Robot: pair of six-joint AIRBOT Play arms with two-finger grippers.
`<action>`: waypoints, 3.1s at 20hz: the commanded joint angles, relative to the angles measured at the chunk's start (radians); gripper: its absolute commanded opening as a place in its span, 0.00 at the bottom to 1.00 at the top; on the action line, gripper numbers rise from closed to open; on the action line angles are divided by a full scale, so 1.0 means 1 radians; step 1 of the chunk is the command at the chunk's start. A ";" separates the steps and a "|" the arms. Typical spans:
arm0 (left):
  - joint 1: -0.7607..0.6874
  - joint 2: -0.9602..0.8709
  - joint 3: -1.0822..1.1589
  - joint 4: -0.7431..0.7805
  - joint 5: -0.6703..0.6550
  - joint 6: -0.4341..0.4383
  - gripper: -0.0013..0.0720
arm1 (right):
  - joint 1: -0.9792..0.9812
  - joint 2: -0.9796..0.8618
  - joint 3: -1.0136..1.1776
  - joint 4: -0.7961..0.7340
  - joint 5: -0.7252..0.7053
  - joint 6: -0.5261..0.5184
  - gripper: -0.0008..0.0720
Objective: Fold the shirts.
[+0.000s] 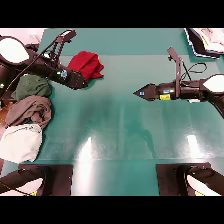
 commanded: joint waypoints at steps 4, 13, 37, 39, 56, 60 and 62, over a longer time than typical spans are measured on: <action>0.000 -0.001 0.000 0.000 0.000 0.000 0.05 | 0.001 0.000 0.000 0.000 0.000 0.000 0.04; 0.000 -0.001 0.000 0.000 0.000 0.000 0.05 | 0.001 0.000 0.000 0.000 0.000 0.000 0.04; 0.179 -0.507 0.108 0.259 0.574 -0.022 0.38 | 0.001 0.000 0.000 0.007 0.000 0.000 0.04; 0.179 -0.505 0.132 0.258 0.574 -0.022 0.09 | 0.001 0.000 0.000 0.007 -0.008 0.000 0.04; 0.046 -0.052 0.606 -0.489 0.089 0.362 0.05 | -0.266 0.003 0.449 -0.003 0.029 -0.003 0.04; -0.030 -0.051 0.454 -0.419 -0.055 0.360 0.05 | -0.277 0.003 0.460 -0.004 0.091 -0.003 0.04; -0.026 -0.051 0.359 -0.279 -0.077 0.316 0.05 | -0.277 0.002 0.455 -0.004 0.117 -0.003 0.04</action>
